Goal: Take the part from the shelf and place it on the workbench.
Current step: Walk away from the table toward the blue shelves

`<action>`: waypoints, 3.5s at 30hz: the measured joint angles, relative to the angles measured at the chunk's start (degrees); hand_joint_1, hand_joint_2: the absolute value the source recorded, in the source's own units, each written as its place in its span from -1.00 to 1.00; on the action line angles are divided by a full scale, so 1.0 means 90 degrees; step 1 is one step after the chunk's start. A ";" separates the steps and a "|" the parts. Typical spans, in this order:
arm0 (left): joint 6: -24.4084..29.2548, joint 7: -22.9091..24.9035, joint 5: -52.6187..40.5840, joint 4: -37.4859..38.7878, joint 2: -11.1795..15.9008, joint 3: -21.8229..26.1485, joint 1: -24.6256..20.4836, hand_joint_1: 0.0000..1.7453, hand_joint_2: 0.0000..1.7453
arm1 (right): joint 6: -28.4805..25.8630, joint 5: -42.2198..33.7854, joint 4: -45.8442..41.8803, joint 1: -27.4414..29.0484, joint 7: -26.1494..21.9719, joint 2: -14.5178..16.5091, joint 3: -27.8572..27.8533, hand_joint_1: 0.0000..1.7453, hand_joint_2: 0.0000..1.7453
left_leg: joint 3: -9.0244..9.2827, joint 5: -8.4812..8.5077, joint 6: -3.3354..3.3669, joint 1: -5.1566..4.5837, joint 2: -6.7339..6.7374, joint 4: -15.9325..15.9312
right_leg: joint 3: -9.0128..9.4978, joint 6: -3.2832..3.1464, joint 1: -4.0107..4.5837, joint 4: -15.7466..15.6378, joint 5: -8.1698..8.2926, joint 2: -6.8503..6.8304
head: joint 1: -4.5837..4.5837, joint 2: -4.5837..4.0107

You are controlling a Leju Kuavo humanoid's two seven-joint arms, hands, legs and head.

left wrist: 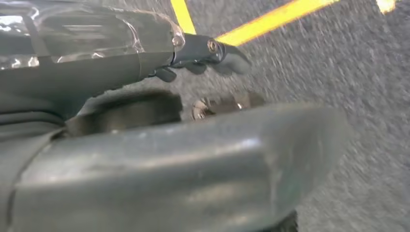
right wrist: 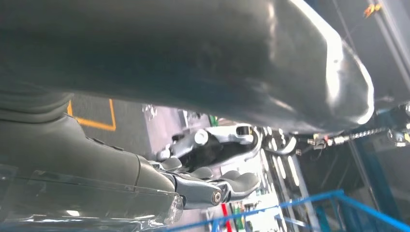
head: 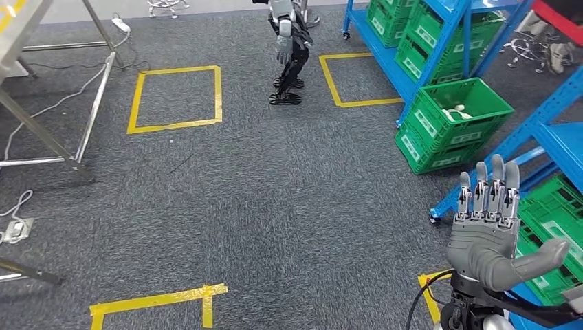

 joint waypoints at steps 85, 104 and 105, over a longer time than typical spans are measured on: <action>-0.0195 -0.0012 0.0047 -0.0029 0.0492 0.0002 -0.0082 -1.00 -1.00 | -0.0796 0.0044 0.0324 -0.0631 -0.0183 0.0460 0.0432 -1.00 -1.00 | 0.0181 -0.0824 -0.0169 -0.0026 0.0563 0.0566 | 0.0012 -0.0156 0.0024 -0.0073 0.0038 -0.1015 | 0.0162 0.0000; 0.0356 -0.0051 0.0439 -0.0203 0.1218 0.0104 -0.0030 -1.00 -1.00 | -0.0213 -0.0957 0.0433 -0.0531 -0.0758 0.0508 0.0435 -1.00 -1.00 | 0.0310 -0.0235 0.0052 -0.0020 0.1054 -0.0155 | -0.0490 0.0201 -0.0041 0.0847 -0.0171 -0.0890 | 0.0259 0.0000; 0.0359 -0.0041 0.0460 -0.0226 0.1246 0.0130 -0.0047 -1.00 -1.00 | -0.0184 -0.0961 0.0459 -0.0535 -0.0755 0.0510 0.0427 -1.00 -1.00 | 0.0321 -0.0254 0.0023 -0.0027 0.1066 -0.0153 | -0.0278 0.0172 -0.0035 0.0449 -0.0035 -0.0898 | 0.0257 0.0000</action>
